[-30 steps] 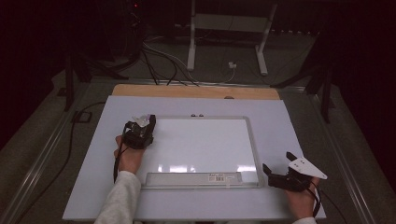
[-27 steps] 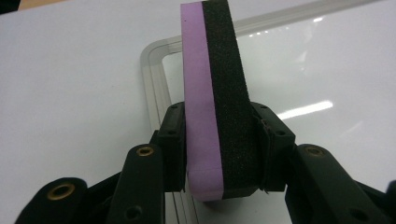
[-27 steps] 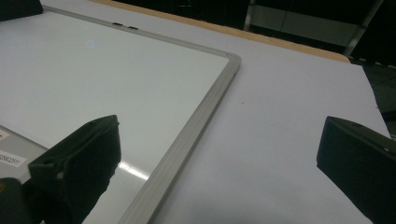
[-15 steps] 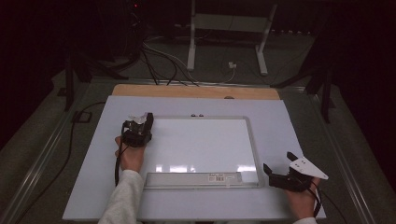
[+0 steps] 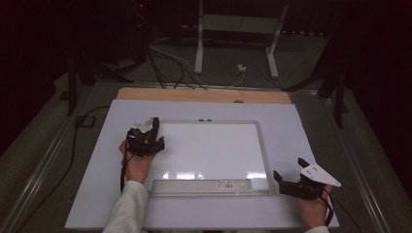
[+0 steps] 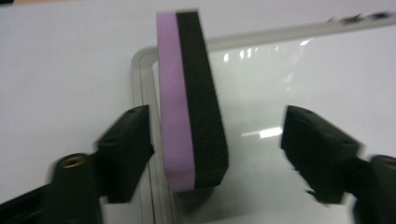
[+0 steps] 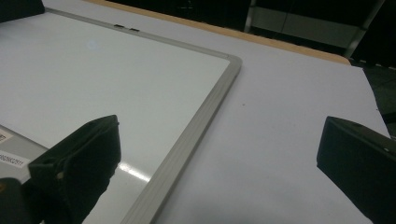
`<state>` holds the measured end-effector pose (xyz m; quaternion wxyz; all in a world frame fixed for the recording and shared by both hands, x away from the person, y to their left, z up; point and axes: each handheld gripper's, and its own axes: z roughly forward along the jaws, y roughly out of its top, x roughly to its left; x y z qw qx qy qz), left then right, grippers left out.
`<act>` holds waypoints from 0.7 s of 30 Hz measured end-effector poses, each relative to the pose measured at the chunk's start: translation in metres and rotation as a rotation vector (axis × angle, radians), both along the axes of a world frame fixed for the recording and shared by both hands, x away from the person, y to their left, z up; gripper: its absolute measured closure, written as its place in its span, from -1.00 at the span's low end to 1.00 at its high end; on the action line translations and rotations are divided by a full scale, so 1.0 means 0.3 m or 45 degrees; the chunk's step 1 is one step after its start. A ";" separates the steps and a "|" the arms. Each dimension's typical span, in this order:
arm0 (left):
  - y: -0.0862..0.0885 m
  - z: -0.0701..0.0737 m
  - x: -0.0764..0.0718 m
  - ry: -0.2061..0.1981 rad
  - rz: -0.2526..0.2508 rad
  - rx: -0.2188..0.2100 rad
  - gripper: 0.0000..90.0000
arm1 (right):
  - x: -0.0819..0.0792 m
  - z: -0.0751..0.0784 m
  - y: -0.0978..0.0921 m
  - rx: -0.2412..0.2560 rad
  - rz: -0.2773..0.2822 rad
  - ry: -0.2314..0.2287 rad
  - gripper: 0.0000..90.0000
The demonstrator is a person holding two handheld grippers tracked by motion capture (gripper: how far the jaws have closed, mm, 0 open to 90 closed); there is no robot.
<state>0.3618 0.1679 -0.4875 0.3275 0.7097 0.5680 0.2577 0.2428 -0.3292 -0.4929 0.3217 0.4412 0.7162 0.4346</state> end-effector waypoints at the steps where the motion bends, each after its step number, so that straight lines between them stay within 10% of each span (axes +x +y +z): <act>1: 0.000 0.000 0.000 0.000 0.000 0.000 -0.57 | -0.001 0.001 0.000 0.002 0.001 -0.002 -1.00; 10: 0.094 0.108 -0.108 -0.205 -0.180 -0.129 -0.97 | -0.010 0.010 0.012 0.017 0.020 -0.020 -1.00; 21: 0.191 0.129 -0.263 -0.390 -0.282 -0.135 -0.98 | -0.015 0.017 0.025 0.066 0.036 -0.035 -1.00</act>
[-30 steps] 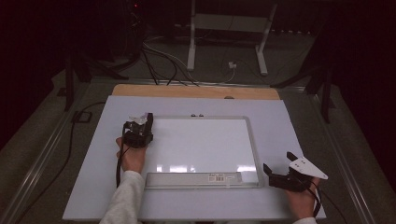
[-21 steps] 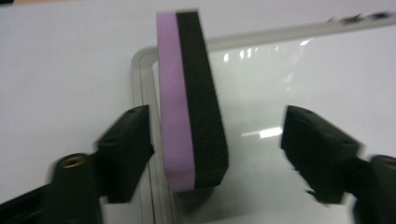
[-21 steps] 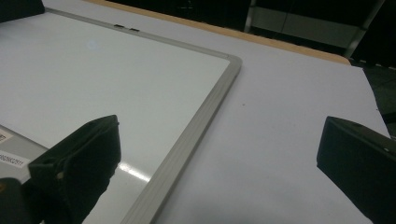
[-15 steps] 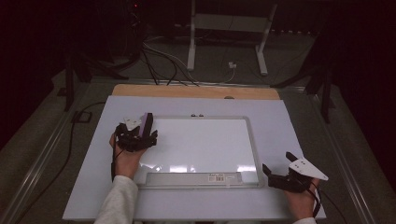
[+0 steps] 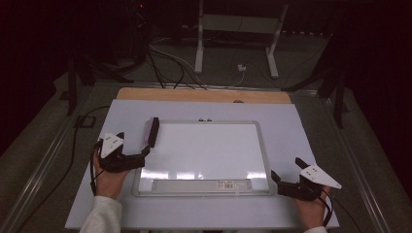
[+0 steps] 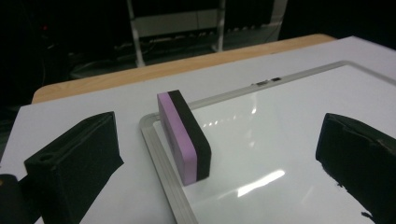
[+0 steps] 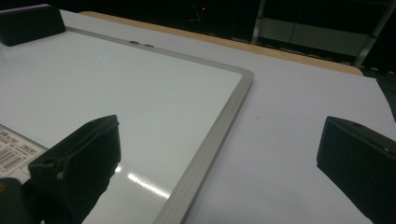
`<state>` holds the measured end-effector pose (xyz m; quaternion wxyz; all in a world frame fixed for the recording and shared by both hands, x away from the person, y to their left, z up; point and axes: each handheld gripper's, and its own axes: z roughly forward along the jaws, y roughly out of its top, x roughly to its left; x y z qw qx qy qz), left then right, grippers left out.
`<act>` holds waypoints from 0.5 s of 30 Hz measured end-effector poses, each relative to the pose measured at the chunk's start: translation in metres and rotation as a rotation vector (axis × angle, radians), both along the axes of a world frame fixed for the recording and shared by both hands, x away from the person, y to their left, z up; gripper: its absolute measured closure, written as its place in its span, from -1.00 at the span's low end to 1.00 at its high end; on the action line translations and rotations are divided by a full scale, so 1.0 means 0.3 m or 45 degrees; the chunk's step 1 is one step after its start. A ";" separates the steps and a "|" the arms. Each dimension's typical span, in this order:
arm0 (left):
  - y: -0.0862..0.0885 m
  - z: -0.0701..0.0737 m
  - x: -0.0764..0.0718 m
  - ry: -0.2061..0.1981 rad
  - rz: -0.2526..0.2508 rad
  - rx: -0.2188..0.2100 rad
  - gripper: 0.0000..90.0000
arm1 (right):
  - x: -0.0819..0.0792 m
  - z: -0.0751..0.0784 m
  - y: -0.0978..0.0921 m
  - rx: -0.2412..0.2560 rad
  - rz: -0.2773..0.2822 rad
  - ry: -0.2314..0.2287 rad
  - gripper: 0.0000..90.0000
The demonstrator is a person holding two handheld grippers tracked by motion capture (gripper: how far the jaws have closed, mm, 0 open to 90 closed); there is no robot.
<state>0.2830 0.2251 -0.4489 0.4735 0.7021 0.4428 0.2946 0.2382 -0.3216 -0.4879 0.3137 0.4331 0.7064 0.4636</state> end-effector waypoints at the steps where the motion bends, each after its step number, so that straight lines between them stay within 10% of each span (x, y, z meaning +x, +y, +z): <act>1: 0.000 0.000 0.000 0.000 0.000 0.000 -0.99 | 0.000 0.001 0.001 0.004 0.004 -0.002 -1.00; 15: 0.054 -0.017 -0.145 -0.109 -0.020 -0.017 -0.98 | -0.011 0.009 0.014 0.029 0.033 -0.025 -1.00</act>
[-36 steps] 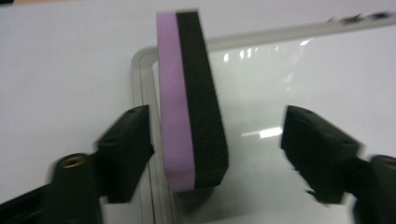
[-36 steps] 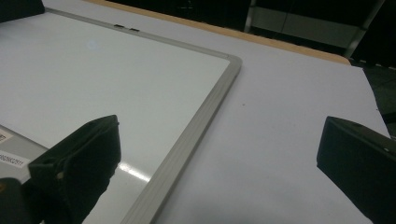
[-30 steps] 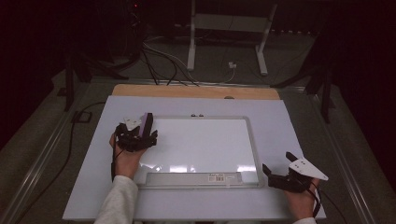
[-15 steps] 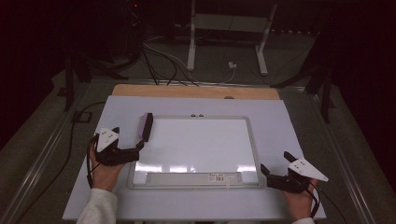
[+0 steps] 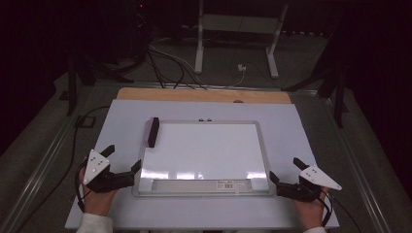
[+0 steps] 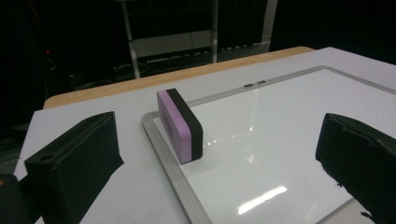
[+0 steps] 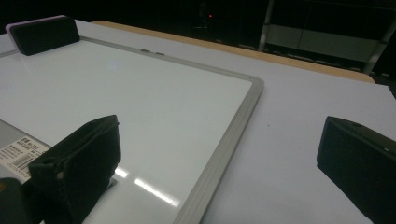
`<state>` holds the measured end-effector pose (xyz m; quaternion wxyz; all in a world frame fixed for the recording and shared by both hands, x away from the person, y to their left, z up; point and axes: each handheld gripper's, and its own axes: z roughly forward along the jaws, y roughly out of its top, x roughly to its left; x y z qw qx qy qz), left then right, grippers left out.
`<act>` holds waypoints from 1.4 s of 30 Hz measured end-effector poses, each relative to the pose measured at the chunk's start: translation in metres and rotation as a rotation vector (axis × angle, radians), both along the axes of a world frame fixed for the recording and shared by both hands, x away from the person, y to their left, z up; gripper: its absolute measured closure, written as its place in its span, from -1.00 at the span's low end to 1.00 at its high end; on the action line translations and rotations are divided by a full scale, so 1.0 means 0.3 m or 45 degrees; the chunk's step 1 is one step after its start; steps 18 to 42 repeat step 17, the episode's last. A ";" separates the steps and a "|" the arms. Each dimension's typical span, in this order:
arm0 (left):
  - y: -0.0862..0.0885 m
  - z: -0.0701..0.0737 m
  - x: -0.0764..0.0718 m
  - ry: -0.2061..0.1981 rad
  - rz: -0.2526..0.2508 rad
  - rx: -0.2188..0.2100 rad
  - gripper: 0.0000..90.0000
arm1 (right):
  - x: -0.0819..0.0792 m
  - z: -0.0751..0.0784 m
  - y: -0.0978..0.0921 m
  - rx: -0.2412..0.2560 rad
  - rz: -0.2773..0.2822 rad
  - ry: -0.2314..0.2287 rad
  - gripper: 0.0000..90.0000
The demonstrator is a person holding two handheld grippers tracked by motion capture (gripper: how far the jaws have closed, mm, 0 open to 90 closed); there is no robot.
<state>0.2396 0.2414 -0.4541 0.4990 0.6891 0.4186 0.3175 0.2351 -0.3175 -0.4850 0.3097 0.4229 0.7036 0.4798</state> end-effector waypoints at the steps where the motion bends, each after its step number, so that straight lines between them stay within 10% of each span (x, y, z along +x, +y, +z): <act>1: 0.003 -0.001 -0.008 -0.008 0.003 -0.001 -0.98 | -0.002 0.001 0.000 0.002 0.000 0.000 -1.00; 42: 0.018 -0.030 -0.004 0.021 0.031 -0.012 -0.98 | -0.002 0.002 -0.037 0.001 -0.068 0.008 -1.00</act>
